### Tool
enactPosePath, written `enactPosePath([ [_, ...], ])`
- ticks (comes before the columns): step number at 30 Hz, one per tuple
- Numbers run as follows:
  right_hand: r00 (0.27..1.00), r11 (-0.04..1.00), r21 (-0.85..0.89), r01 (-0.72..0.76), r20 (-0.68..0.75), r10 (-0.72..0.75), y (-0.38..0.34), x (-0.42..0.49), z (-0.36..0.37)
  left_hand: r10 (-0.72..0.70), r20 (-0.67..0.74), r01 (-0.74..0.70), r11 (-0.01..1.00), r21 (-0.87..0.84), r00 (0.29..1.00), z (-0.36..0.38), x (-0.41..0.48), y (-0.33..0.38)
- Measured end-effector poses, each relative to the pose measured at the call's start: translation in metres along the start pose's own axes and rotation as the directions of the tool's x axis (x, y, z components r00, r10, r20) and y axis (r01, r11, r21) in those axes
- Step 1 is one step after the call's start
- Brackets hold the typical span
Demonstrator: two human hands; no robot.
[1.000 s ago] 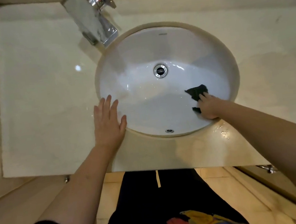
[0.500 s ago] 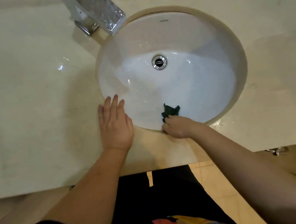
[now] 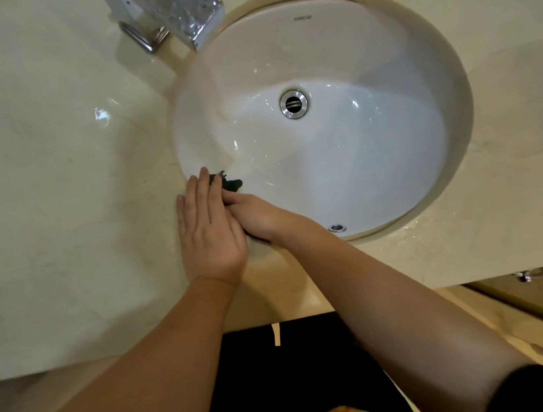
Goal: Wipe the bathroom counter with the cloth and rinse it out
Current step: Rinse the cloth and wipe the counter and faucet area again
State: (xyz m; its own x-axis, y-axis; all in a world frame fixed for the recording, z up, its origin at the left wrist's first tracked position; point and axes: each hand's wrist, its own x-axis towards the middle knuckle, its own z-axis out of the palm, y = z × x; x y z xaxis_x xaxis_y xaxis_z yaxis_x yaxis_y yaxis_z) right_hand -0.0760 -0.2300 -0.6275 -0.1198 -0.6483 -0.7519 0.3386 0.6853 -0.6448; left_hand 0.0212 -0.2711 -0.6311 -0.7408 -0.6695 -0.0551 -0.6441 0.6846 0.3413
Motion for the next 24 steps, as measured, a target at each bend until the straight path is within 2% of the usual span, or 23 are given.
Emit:
enactPosePath([
  [2, 0.998, 0.963, -0.267, 0.029, 0.058, -0.014, 0.011, -0.006, -0.012, -0.005, 0.003, 0.005, 1.0, 0.007, 1.0, 0.001, 0.0, 0.0],
  [3, 0.996, 0.912, -0.409, 0.029, 0.084, 0.006, 0.018, -0.013, -0.022, -0.003, -0.001, 0.003, 1.0, 0.016, 1.0, 0.001, 0.0, 0.0],
  [5, 0.99, 0.769, -0.639, 0.005, 0.113, 0.087, 0.034, -0.031, -0.051, 0.002, -0.023, -0.002, 1.0, 0.03, 1.0, 0.002, 0.0, 0.0],
  [7, 0.973, 0.566, -0.825, 0.002, 0.132, 0.19, 0.048, -0.052, -0.084, 0.005, -0.04, -0.004, 1.0, 0.027, 0.999, 0.003, 0.0, 0.001],
  [10, 0.958, 0.236, -0.971, -0.027, 0.042, 0.283, 0.066, -0.071, -0.133, 0.012, -0.051, -0.011, 1.0, 0.029, 0.999, 0.003, 0.0, 0.001],
  [12, 0.956, 0.001, -0.998, -0.066, -0.063, 0.286, 0.072, -0.077, -0.164, 0.019, -0.06, -0.017, 0.999, 0.036, 0.998, 0.003, 0.0, 0.0],
  [14, 0.946, -0.164, -0.98, -0.114, -0.158, 0.283, 0.073, -0.081, -0.194, 0.018, -0.069, -0.015, 0.999, 0.04, 0.997, 0.004, 0.001, 0.001],
  [17, 0.912, -0.294, -0.913, -0.282, -0.35, 0.212, 0.071, -0.076, -0.233, 0.027, -0.085, -0.022, 0.998, 0.054, 0.996, 0.004, 0.001, 0.002],
  [19, 0.903, -0.375, -0.868, -0.327, -0.404, 0.147, 0.066, -0.069, -0.253, 0.026, -0.09, -0.021, 0.998, 0.059, 0.996, 0.004, 0.0, 0.002],
  [20, 0.902, -0.379, -0.858, -0.347, -0.416, 0.115, 0.064, -0.065, -0.263, 0.023, -0.092, -0.018, 0.998, 0.059, 0.995, 0.004, 0.0, 0.002],
  [21, 0.901, -0.374, -0.853, -0.364, -0.425, 0.093, 0.061, -0.062, -0.271, 0.021, -0.097, -0.016, 0.998, 0.058, 0.995, 0.004, 0.0, 0.002],
  [24, 0.878, -0.201, -0.882, -0.426, -0.457, 0.144, 0.06, -0.056, -0.266, 0.027, -0.105, -0.021, 0.998, 0.059, 0.994, 0.004, 0.0, 0.002],
])
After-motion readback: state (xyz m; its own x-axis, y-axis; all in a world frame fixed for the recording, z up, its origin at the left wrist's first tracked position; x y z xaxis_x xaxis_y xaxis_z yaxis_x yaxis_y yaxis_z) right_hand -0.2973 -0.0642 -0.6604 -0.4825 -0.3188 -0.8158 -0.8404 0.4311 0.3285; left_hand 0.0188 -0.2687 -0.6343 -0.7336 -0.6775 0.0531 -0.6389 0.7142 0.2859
